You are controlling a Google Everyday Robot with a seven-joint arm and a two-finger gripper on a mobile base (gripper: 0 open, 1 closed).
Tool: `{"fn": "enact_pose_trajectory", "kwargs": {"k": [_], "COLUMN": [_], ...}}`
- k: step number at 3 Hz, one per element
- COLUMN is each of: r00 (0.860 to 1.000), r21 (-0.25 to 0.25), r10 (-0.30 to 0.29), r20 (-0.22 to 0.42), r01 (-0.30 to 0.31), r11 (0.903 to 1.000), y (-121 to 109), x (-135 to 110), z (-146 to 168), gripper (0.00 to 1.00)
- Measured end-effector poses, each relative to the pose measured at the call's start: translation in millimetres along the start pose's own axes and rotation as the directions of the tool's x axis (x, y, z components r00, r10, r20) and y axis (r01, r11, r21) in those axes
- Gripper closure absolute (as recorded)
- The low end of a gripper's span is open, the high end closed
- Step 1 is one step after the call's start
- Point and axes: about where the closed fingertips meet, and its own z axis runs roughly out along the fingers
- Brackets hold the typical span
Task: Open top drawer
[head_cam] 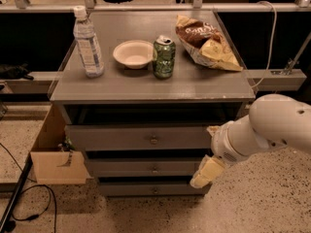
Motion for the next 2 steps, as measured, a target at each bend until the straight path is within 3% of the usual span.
{"fn": "enact_pose_trajectory", "kwargs": {"k": [2], "r00": [0.999], "r21": [0.023], "r10": [-0.032], "r20": [0.009], "r01": [0.032], "r11": [0.9992], "y": [-21.7], "x": [-15.2], "z": [10.5], "gripper": [0.00]}}
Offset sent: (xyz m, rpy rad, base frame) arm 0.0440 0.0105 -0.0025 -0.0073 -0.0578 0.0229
